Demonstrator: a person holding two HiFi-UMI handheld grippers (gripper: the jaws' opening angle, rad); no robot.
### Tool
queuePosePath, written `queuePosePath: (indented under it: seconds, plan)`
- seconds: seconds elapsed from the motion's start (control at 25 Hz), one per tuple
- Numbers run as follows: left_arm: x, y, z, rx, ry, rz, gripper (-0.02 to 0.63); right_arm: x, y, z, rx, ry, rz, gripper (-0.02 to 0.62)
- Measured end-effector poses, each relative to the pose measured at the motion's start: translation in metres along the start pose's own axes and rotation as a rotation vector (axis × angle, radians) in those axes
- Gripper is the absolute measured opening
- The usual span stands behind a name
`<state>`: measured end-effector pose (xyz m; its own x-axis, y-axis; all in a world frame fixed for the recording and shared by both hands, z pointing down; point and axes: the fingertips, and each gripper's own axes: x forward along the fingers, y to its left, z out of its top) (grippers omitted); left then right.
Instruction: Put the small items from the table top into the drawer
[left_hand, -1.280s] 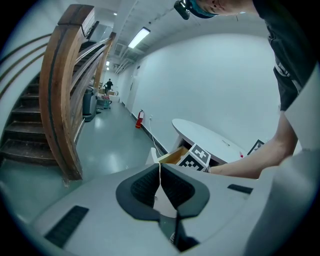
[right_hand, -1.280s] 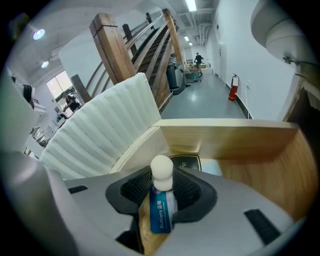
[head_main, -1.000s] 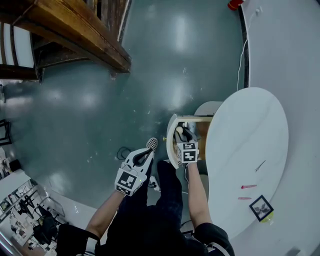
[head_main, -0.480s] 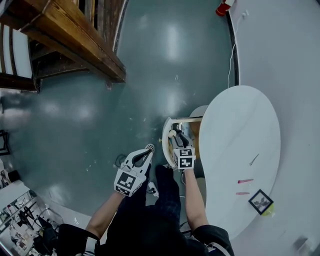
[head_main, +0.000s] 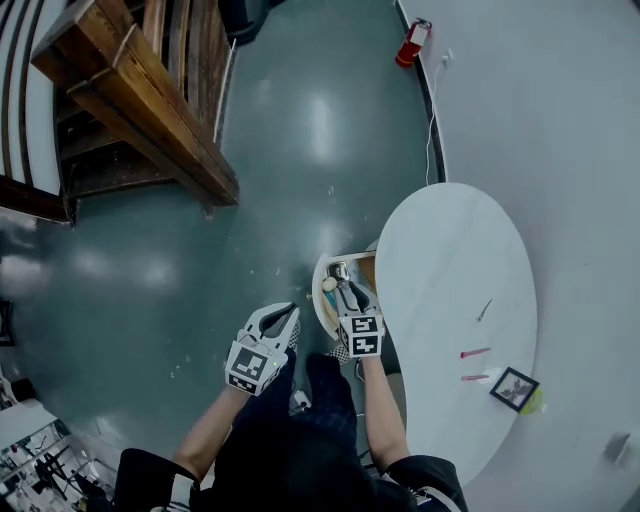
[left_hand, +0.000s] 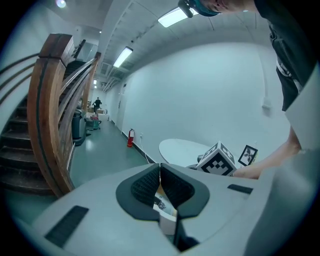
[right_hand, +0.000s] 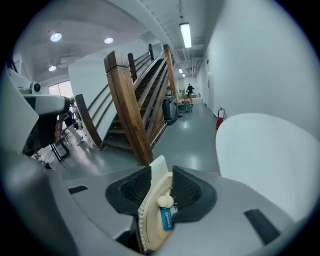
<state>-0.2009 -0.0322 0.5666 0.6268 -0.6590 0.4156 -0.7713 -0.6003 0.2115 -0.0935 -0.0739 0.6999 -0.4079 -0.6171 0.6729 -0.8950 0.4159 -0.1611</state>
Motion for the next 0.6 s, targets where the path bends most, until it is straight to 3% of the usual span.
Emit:
queuePosePath:
  seconds: [0.6]
  plan:
    - [-0.037,-0.034,0.116,0.209,-0.170,-0.049,0.021,-0.162,0.003,0.124,-0.046,-0.339,-0.140,0.144]
